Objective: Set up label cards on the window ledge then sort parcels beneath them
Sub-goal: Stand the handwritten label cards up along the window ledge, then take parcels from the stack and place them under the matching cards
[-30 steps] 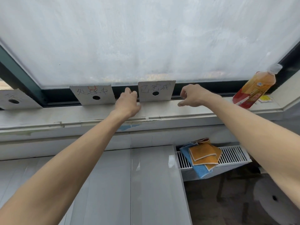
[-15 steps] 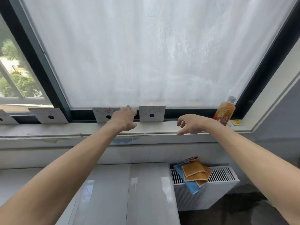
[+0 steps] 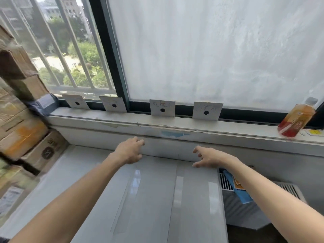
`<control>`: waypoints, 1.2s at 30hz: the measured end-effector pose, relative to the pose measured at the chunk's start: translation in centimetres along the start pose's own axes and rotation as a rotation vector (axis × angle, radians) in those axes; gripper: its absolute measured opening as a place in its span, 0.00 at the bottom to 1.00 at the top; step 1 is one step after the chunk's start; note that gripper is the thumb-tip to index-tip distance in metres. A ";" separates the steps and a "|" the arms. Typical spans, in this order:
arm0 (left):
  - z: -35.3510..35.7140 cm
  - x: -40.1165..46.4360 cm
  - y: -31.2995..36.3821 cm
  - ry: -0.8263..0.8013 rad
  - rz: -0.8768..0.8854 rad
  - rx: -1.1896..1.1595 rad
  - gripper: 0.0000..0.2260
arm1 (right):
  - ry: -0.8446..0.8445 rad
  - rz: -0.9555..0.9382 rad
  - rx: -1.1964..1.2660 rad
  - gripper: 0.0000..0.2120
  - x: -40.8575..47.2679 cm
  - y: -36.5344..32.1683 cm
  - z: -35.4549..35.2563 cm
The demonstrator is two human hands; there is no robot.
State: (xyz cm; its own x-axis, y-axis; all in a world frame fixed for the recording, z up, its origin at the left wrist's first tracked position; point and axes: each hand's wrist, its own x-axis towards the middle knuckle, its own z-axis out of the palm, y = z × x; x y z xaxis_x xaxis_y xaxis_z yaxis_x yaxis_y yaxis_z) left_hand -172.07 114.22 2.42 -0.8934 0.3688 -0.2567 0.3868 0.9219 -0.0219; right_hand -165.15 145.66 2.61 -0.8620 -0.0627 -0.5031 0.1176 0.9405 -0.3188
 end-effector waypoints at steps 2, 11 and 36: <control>1.8 -2.3 -2.6 -0.017 -0.027 0.050 0.26 | -0.011 -0.006 -0.013 0.34 0.5 -1.9 0.5; 2.8 -10.1 -16.8 0.068 -0.135 0.069 0.28 | 0.061 -0.146 -0.104 0.34 3.5 -18.2 1.6; -3.0 -31.2 -37.0 0.319 -0.150 0.047 0.28 | 0.206 -0.315 -0.346 0.36 -11.3 -47.7 6.4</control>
State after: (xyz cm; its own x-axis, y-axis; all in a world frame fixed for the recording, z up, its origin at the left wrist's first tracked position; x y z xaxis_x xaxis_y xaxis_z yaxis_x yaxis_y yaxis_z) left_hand -159.20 68.98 14.12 -0.9646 0.2551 0.0670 0.2494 0.9649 -0.0826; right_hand -157.83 99.41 18.35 -0.9128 -0.3266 -0.2453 -0.3037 0.9443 -0.1271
